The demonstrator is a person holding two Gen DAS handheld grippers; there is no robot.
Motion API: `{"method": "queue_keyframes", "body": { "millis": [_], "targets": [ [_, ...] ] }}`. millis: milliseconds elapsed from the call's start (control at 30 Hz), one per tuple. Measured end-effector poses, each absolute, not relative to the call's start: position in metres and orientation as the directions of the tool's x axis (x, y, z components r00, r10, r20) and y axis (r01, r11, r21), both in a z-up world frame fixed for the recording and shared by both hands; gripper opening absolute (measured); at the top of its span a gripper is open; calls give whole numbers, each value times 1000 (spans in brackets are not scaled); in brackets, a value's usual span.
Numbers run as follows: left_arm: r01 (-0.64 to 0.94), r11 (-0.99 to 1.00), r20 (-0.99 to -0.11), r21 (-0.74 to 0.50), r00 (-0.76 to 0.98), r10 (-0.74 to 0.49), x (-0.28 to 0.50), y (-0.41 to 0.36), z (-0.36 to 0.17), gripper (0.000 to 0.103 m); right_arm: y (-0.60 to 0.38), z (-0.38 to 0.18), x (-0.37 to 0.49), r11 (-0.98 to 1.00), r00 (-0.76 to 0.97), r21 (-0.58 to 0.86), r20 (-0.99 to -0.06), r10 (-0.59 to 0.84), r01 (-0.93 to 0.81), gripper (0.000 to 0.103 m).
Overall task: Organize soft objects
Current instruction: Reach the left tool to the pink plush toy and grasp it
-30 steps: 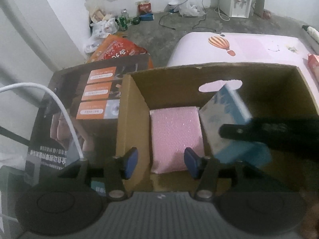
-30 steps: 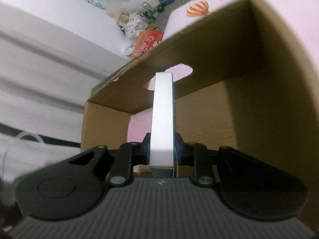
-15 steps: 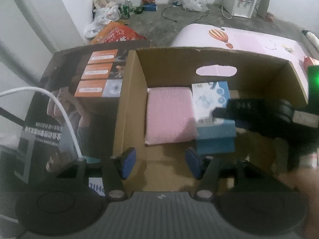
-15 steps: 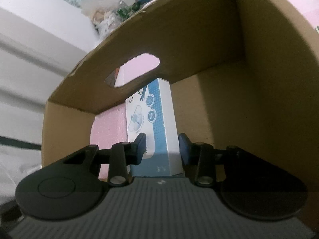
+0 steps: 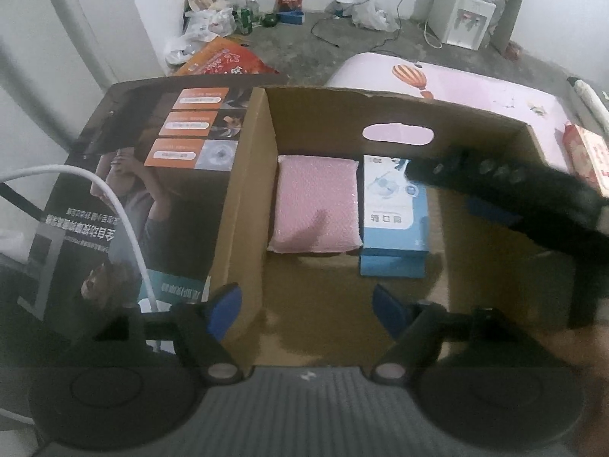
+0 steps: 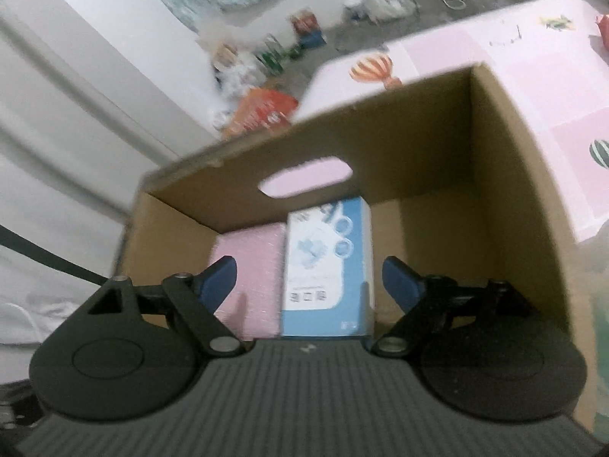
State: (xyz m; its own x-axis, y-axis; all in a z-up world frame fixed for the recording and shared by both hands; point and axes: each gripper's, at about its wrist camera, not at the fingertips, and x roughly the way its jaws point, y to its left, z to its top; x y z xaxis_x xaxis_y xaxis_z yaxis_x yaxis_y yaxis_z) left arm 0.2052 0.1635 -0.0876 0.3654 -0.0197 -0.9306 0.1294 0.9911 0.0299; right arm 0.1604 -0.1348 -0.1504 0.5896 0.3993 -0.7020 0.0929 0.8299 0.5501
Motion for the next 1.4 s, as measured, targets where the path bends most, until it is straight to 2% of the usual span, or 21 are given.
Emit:
{"method": "queue_keyframes", "body": {
  "millis": [267, 367, 533, 667, 767, 833, 900, 1000, 1200, 1267, 1300, 1333, 1400],
  "targets": [
    [170, 985, -910, 5, 410, -66, 178, 130, -54, 81, -194, -87, 123, 656, 683, 754, -462, 566, -34, 84],
    [209, 978, -903, -18, 416, -105, 175, 100, -44, 81, -237, -75, 95, 614, 703, 788, -419, 574, -32, 84],
    [299, 953, -890, -42, 423, -172, 173, 23, -38, 81, -329, -64, 47, 635, 765, 770, -445, 465, 61, 84],
    [422, 906, -883, -38, 410, -228, 173, -60, -40, 81, -419, -77, 16, 648, 796, 734, -510, 326, 205, 83],
    [516, 857, -886, -19, 388, -254, 174, -128, -52, 81, -473, -99, 8, 606, 777, 728, -569, 271, 322, 72],
    [566, 824, -890, -20, 365, -272, 176, -169, -65, 81, -501, -116, 8, 572, 768, 734, -585, 259, 366, 64],
    [600, 800, -899, -13, 343, -271, 177, -202, -79, 80, -526, -134, 9, 533, 756, 746, -597, 269, 399, 50],
    [655, 755, -913, 28, 324, -247, 181, -248, -104, 80, -544, -161, 19, 494, 746, 760, -601, 288, 422, 47],
    [714, 689, -939, 126, 309, -148, 184, -298, -146, 80, -557, -187, 36, 488, 734, 767, -600, 319, 416, 47],
    [699, 700, -943, 143, 312, -119, 188, -304, -155, 69, -558, -199, 44, 483, 726, 767, -605, 327, 422, 47],
    [691, 711, -947, 129, 298, -118, 191, -305, -158, 68, -558, -202, 46, 480, 724, 769, -604, 333, 422, 47],
    [680, 726, -950, 101, 282, -132, 195, -302, -157, 60, -558, -207, 49, 476, 722, 771, -605, 336, 424, 47],
    [652, 757, -952, 53, 261, -159, 201, -296, -156, 57, -560, -212, 52, 466, 721, 776, -602, 343, 426, 48]
  ]
}}
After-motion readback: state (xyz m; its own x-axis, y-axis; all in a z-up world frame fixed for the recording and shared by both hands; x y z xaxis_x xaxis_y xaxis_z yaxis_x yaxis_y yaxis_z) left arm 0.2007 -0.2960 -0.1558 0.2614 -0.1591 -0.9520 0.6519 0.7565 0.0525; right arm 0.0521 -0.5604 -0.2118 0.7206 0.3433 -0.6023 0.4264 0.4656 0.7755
